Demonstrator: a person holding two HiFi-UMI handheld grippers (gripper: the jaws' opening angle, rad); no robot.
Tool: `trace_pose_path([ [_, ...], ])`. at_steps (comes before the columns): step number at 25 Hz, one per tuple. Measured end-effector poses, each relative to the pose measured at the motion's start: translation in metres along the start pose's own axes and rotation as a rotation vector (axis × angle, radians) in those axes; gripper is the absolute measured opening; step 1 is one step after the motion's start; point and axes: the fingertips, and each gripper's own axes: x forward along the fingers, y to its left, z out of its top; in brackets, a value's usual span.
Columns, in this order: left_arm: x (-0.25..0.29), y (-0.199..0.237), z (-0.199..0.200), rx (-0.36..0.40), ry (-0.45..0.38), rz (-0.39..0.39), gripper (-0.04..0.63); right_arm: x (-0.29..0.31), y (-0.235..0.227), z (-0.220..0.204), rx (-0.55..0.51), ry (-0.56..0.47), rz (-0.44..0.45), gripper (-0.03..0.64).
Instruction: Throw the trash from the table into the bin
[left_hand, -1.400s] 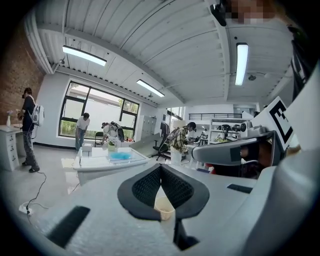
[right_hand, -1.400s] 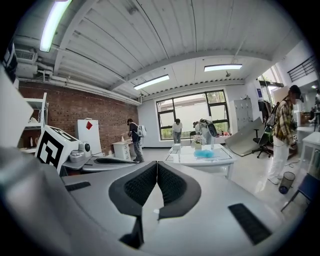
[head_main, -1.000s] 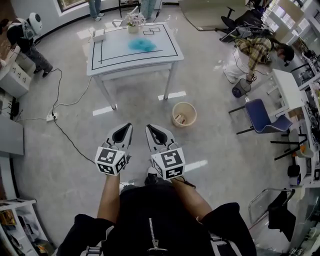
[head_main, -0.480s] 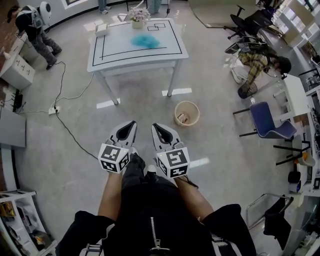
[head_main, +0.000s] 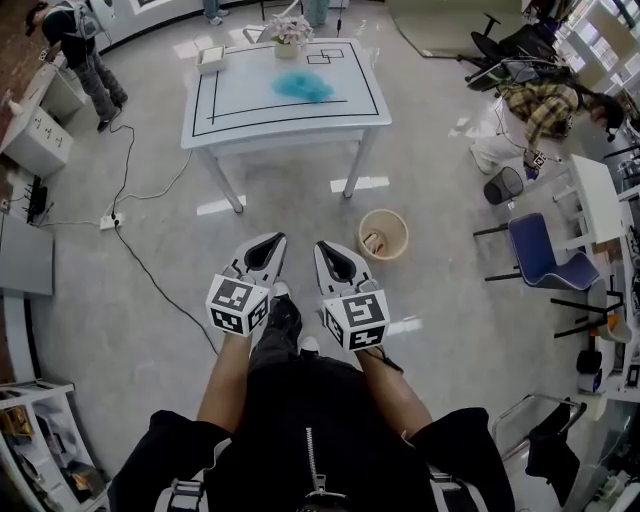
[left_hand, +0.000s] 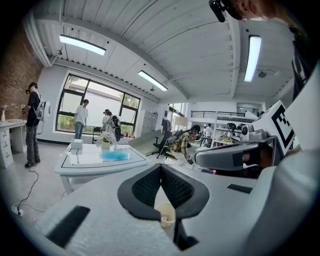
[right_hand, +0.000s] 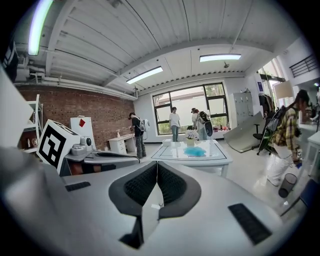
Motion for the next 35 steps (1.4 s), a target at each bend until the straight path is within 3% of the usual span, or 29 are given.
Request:
trace_pose_path([
  [17,0.085,0.159,0.047,-0.032,-0.020,-0.069,0.006,0.160,-0.019,0.068,-0.070,0.051,-0.073,0.011],
  [35,0.153,0.209,0.046,-0.023,0.020,-0.137,0.006,0.223,-0.071,0.065,-0.001,0.061,-0.169,0.011],
])
